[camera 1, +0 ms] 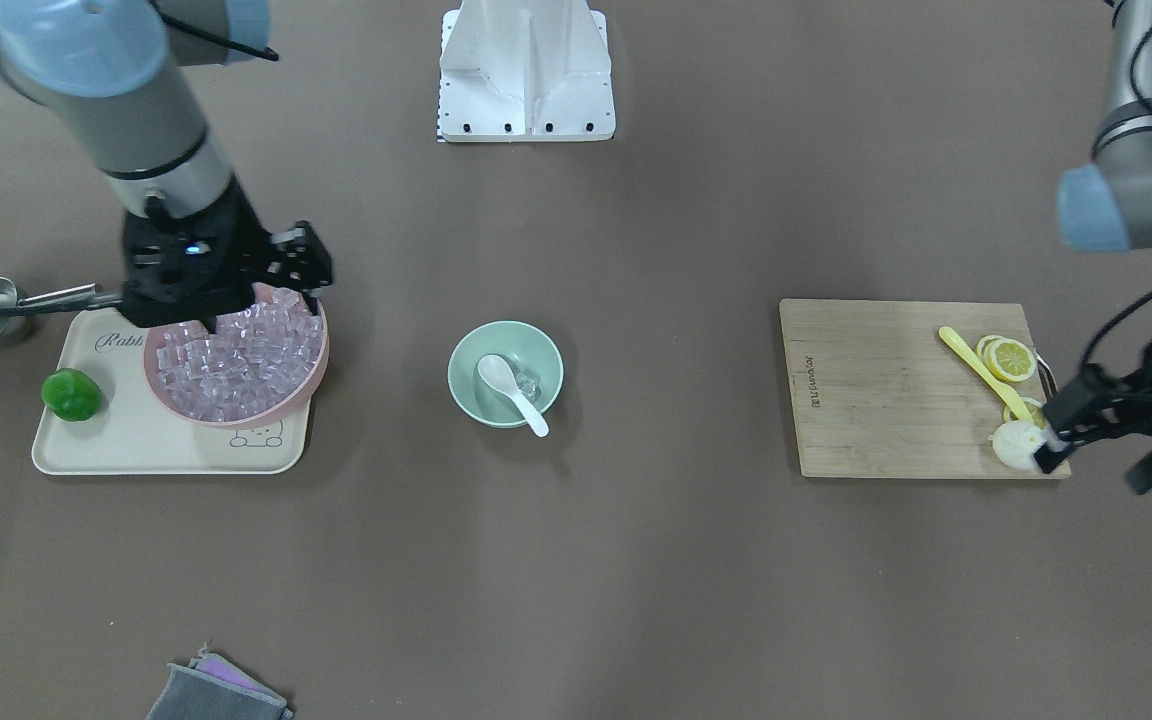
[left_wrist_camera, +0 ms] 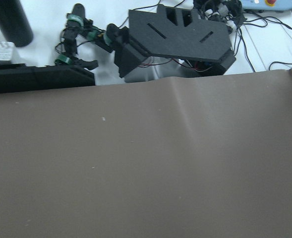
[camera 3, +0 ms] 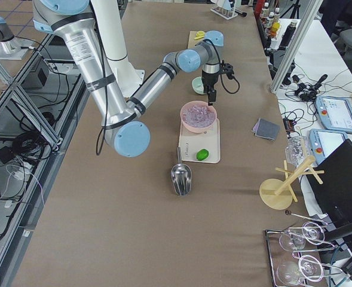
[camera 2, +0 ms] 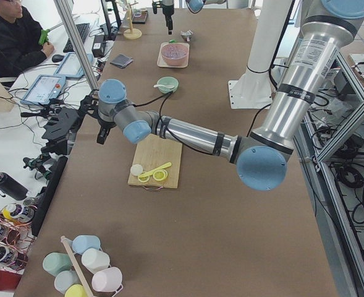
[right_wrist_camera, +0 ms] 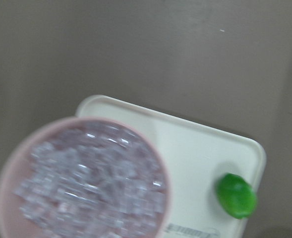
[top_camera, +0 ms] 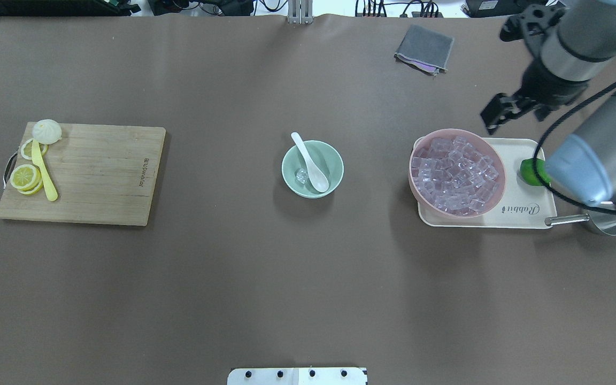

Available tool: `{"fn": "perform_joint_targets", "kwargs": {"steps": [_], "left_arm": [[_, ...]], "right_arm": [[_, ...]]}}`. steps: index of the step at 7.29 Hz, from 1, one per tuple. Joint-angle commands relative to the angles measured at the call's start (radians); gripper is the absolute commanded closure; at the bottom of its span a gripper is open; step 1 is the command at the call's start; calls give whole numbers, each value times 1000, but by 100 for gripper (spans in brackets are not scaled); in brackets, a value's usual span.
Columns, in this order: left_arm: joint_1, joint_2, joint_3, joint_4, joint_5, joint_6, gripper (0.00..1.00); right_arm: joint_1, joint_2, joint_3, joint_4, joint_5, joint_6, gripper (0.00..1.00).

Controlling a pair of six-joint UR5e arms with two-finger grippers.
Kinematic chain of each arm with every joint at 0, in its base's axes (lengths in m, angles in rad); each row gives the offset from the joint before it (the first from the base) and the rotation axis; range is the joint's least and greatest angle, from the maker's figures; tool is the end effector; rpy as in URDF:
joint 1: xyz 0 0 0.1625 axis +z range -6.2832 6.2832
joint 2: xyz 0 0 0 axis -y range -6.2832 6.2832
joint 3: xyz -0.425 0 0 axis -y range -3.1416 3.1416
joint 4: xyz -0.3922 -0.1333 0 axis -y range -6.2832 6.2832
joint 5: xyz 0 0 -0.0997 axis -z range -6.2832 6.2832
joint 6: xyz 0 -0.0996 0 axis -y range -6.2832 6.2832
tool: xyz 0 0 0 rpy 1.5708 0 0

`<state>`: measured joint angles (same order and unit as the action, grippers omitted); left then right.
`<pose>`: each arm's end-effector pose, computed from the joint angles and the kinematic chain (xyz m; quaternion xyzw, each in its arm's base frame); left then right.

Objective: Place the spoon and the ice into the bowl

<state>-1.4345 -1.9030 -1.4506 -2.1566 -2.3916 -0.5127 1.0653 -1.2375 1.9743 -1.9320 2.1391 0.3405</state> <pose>0.0271 -0.6425 0.4578 0.2204 0.4620 -0.0059 0.8590 -0.1981 -0.5225 0.3421 0.0504 -0.3247 -0.1299 0.9355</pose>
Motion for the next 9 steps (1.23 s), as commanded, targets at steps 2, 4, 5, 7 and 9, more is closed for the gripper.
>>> {"fn": "perform_joint_targets", "kwargs": {"steps": [2,4,5,7,9], "left_arm": [[-138,128,31,76,-29,210,2],[-161,150,30,186,-9,287,2],[-164,154,24,275,55,324,2],[-164,211,22,294,118,361,2],[-165,209,16,297,112,361,2]], "right_arm": [[374,-236,-117,-24,155,-591,0],[494,-270,-230,-24,177,-695,0],[539,-298,-242,-22,185,-690,0],[570,-338,-238,-24,177,-672,0],[539,-306,-296,75,162,-517,0]]}}
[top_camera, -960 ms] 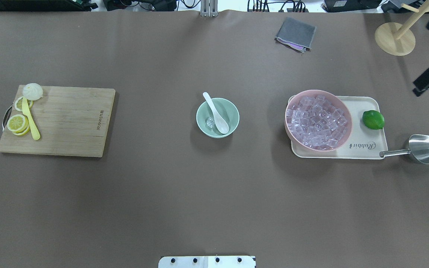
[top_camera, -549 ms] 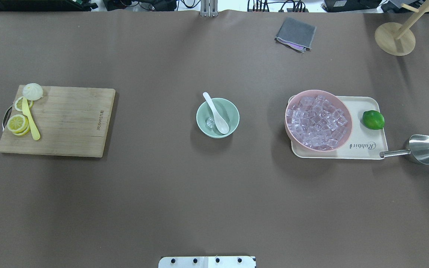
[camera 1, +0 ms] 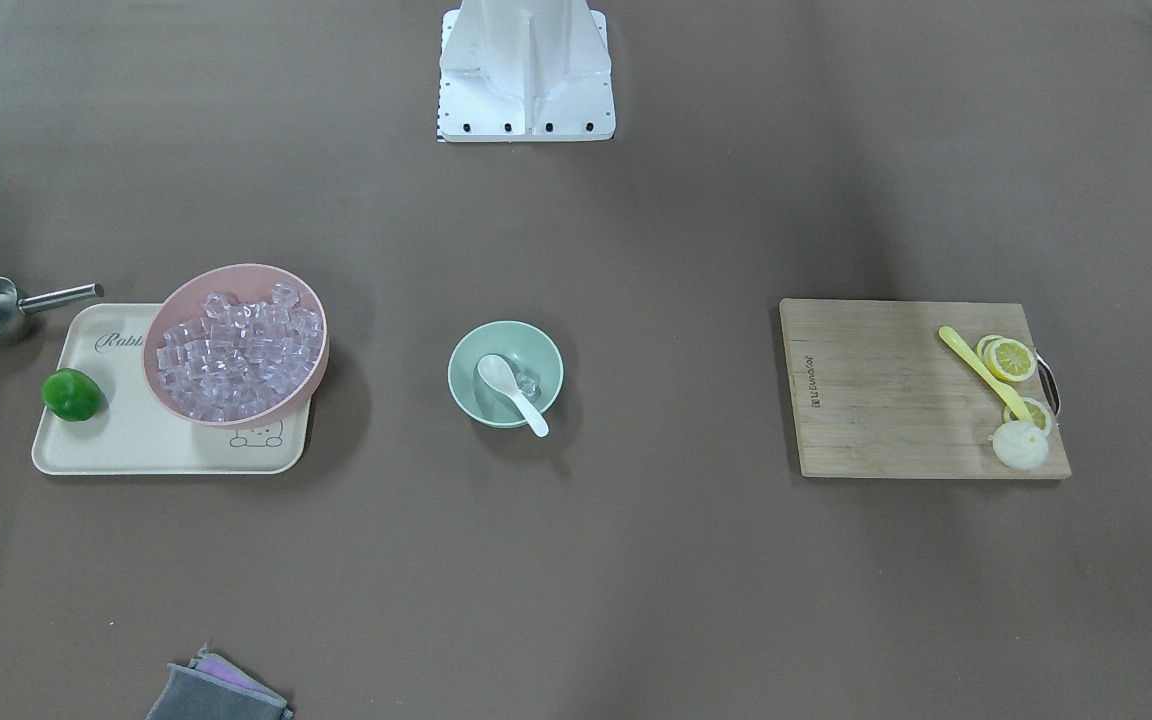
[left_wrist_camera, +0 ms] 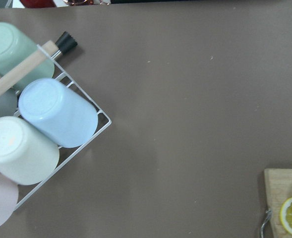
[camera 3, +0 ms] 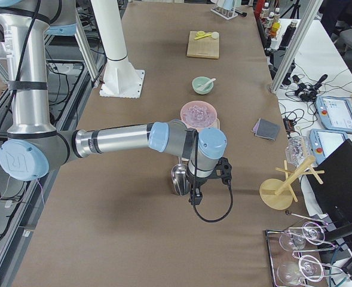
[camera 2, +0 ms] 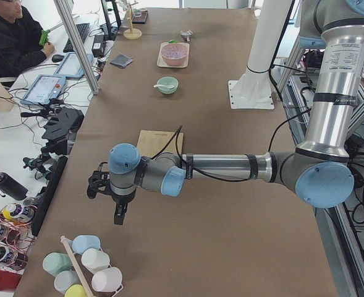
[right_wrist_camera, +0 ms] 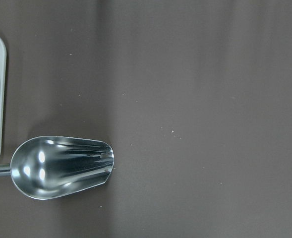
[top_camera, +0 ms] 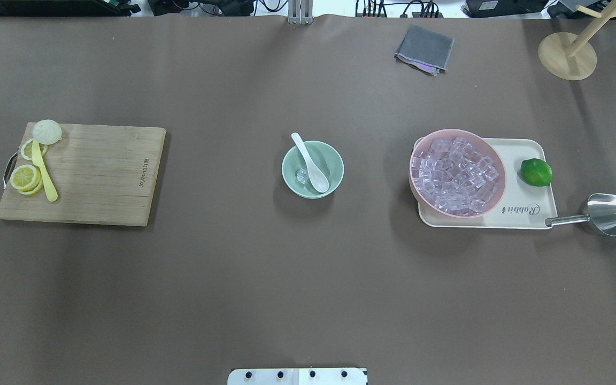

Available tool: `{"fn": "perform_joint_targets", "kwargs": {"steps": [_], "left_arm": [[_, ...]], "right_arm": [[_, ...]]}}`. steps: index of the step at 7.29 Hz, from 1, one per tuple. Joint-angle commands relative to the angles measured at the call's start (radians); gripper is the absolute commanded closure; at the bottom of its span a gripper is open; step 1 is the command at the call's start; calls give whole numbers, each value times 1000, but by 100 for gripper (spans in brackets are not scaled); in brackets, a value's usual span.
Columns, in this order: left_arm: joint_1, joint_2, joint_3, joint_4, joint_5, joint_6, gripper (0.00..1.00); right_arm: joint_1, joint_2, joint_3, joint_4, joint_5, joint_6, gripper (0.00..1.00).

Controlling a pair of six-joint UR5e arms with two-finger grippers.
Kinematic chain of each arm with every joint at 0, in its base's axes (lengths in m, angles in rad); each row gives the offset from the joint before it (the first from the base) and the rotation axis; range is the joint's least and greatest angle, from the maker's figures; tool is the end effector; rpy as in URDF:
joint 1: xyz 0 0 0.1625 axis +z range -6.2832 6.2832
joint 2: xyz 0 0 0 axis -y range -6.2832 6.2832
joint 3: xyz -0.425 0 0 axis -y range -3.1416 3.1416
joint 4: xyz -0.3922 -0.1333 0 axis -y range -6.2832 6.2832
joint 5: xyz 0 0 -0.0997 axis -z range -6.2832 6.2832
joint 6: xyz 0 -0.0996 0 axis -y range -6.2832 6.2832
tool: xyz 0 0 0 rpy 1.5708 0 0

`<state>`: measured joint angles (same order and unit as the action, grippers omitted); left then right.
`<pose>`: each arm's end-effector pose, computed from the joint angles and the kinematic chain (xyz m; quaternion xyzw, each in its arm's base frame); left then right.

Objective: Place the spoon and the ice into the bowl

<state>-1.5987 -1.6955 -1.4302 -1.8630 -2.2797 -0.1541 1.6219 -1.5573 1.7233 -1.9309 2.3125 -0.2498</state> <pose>-0.0841 -0.5594 0.6360 0.1072 0.3512 -0.0368 0.9294 0.0903 -0.4722 0.6139 -0.0352 -0.3702 -0.0571 0.9265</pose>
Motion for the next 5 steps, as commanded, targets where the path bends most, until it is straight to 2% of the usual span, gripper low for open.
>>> {"fn": "perform_joint_targets", "kwargs": {"steps": [1,2,3,5], "left_arm": [[-1,2,-25,30,-1,-2,2],[2,-1,-91,141,-1,-4,2],[3,28,-126,183,-7,4,2],[5,48,-124,173,-7,2,2]], "right_arm": [[-14,-30,-94,175,-13,69,0],[-14,-56,-167,288,-7,69,0],[-14,-58,-178,324,-2,70,0],[-14,-58,-171,322,7,76,0]]}}
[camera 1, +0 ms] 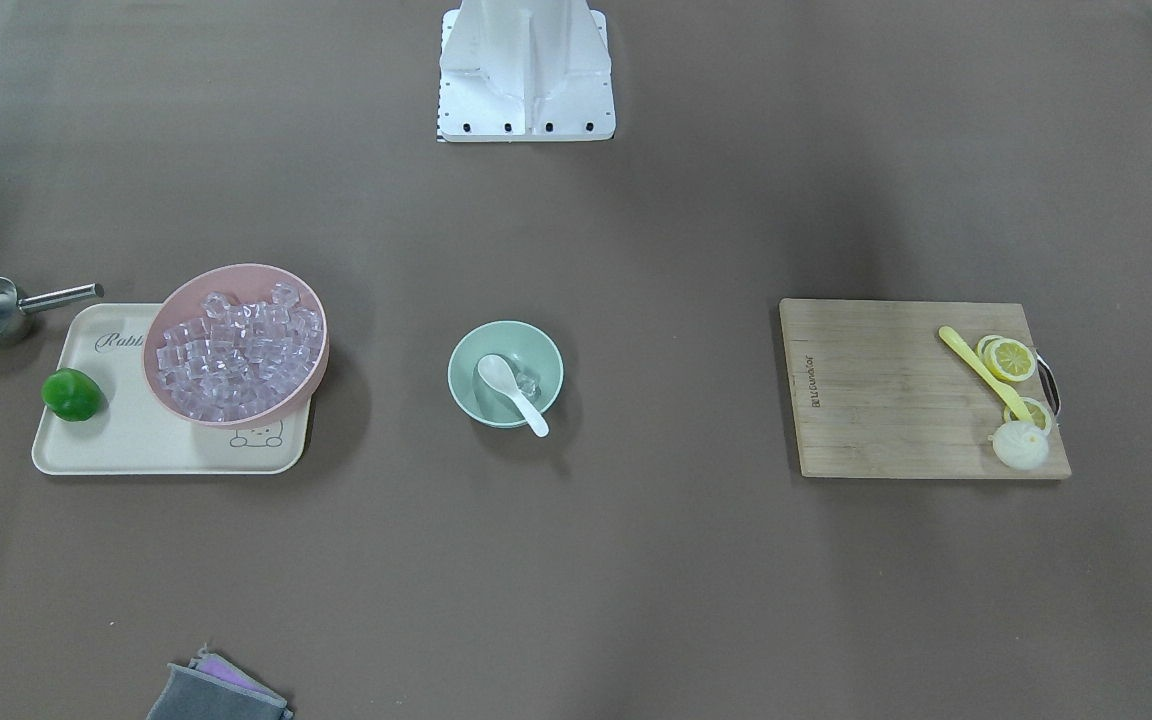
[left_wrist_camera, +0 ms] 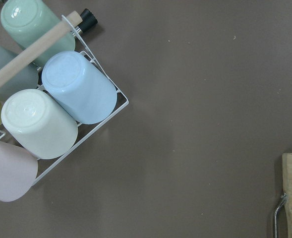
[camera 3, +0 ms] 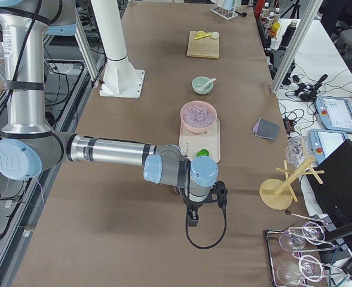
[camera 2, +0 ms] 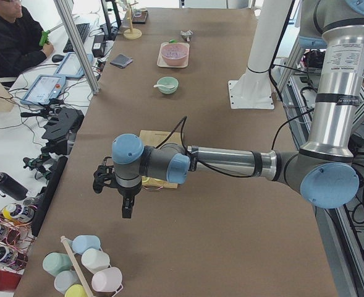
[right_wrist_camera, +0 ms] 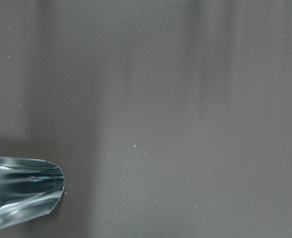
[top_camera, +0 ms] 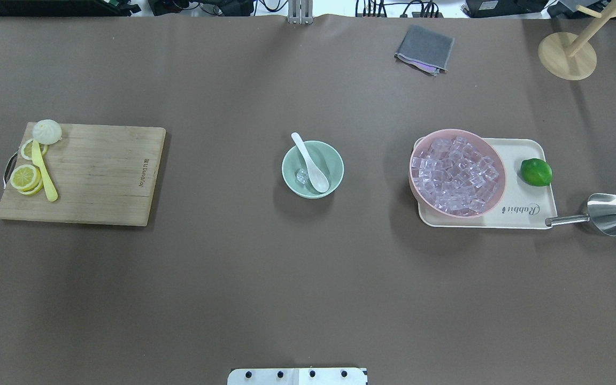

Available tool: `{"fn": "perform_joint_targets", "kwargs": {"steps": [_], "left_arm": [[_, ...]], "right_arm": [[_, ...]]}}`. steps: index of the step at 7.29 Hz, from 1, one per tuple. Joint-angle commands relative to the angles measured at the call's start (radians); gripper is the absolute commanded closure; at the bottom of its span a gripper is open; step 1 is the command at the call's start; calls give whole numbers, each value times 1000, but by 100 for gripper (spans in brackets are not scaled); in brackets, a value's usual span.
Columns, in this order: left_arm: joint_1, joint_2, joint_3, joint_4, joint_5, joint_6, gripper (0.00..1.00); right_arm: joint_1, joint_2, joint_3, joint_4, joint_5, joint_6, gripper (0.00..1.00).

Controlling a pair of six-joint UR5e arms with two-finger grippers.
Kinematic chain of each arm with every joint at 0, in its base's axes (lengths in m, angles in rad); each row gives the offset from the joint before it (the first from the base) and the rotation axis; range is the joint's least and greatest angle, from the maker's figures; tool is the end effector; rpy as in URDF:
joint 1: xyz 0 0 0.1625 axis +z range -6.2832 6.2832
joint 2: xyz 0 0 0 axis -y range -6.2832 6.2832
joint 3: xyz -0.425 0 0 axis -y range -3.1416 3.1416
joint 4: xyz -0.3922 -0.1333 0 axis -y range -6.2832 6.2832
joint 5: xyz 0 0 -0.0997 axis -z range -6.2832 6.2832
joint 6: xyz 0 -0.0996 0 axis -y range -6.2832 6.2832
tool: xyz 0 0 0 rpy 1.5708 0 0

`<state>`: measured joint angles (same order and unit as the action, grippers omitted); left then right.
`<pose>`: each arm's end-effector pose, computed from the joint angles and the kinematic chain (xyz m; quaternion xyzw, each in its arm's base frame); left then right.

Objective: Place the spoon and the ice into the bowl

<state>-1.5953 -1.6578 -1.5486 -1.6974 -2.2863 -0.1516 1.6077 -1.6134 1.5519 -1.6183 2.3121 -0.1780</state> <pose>-0.0812 -0.5387 0.6153 0.0672 0.3535 -0.0487 0.9317 0.0831 -0.4617 0.6951 -0.0117 -0.3650 -0.0459 0.9298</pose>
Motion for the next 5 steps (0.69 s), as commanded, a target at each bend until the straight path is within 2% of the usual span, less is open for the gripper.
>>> {"fn": "perform_joint_targets", "kwargs": {"steps": [1,5], "left_arm": [[1,12,-7,8,-1,0,2],[3,10,1,8,1,-3,2]], "right_arm": [[0,-2,4,3,32,6,0],[0,-3,4,-2,46,9,0]]}}
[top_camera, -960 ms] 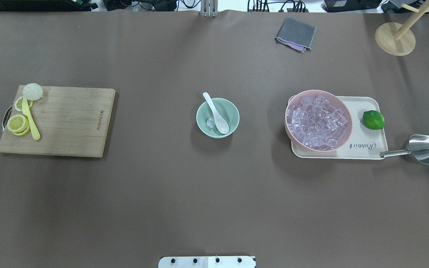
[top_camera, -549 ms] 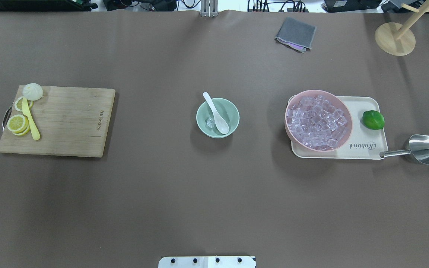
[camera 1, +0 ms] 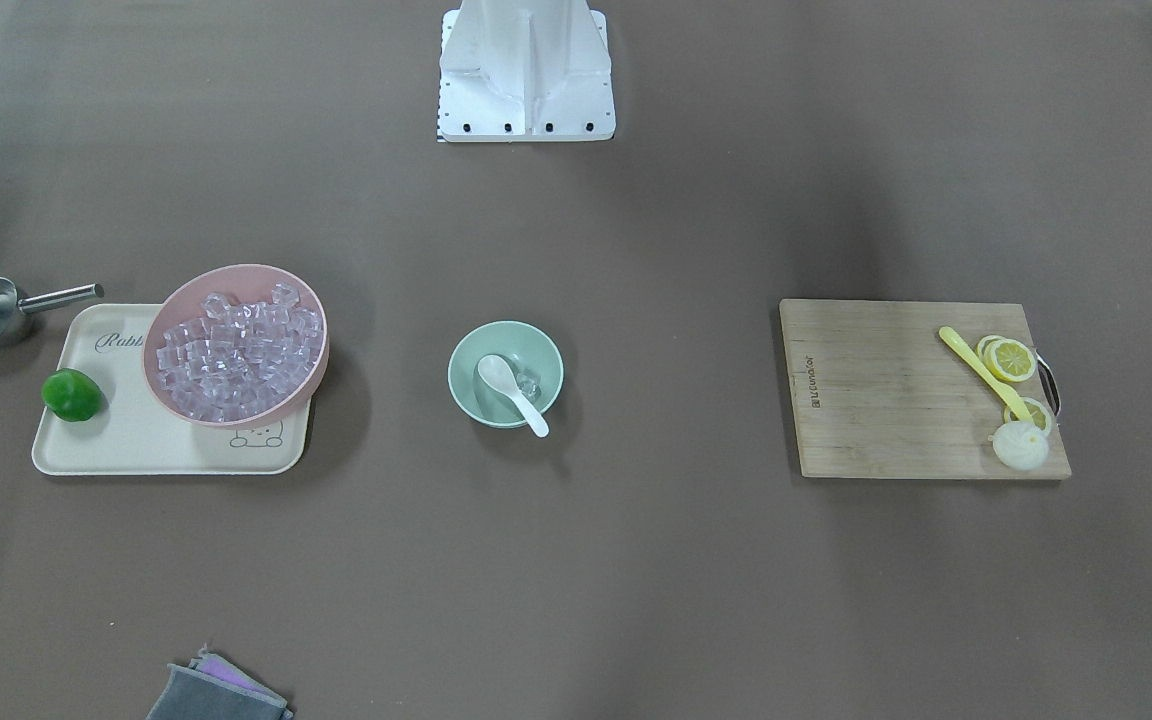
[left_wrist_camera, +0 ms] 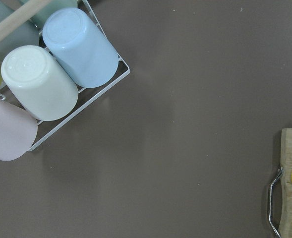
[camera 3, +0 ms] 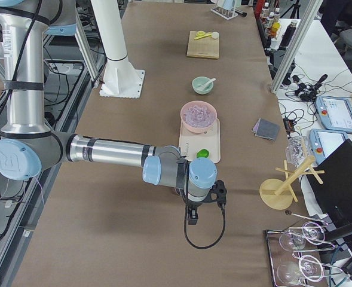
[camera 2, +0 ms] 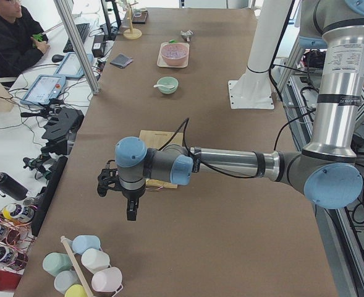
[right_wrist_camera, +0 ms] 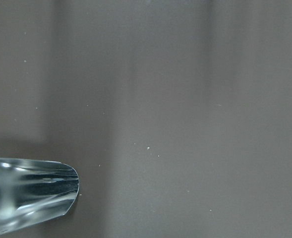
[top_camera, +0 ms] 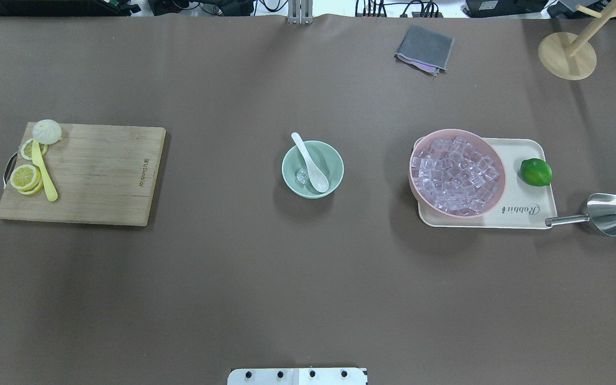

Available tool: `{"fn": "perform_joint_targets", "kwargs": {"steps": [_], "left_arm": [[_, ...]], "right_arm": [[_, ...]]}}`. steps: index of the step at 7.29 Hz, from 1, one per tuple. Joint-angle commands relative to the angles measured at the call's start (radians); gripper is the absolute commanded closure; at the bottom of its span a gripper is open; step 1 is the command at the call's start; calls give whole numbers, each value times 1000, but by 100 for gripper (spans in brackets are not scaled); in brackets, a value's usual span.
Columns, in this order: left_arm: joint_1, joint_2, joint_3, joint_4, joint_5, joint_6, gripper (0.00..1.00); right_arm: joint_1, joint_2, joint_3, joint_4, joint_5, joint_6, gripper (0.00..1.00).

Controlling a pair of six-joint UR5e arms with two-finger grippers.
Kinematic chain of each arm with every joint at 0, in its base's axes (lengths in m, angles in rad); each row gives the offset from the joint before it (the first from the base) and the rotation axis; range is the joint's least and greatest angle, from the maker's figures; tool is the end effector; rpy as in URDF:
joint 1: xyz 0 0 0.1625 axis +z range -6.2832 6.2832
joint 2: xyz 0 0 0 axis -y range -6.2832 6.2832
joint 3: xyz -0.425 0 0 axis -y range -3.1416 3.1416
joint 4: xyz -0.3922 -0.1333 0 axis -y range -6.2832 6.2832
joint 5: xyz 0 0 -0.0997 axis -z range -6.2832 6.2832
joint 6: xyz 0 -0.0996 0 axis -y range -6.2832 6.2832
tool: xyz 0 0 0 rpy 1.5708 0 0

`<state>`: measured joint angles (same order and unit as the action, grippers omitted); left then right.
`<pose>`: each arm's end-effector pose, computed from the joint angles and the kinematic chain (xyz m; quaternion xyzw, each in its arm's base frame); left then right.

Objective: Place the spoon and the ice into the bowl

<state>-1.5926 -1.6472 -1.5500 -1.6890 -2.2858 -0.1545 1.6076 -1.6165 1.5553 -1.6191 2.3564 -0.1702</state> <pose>-0.0797 -0.5336 0.6213 0.0580 0.3532 -0.0519 0.9323 0.0799 -0.4608 0.6919 -0.0108 -0.3854 -0.0406 0.9218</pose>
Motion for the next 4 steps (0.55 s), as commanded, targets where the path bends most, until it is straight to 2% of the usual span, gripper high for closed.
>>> {"fn": "perform_joint_targets", "kwargs": {"steps": [1,4], "left_arm": [[0,0,4,0,0,0,2],[0,-3,4,0,5,-3,2]], "right_arm": [[2,0,2,-1,1,1,0],[3,0,0,-1,1,1,0]]}}
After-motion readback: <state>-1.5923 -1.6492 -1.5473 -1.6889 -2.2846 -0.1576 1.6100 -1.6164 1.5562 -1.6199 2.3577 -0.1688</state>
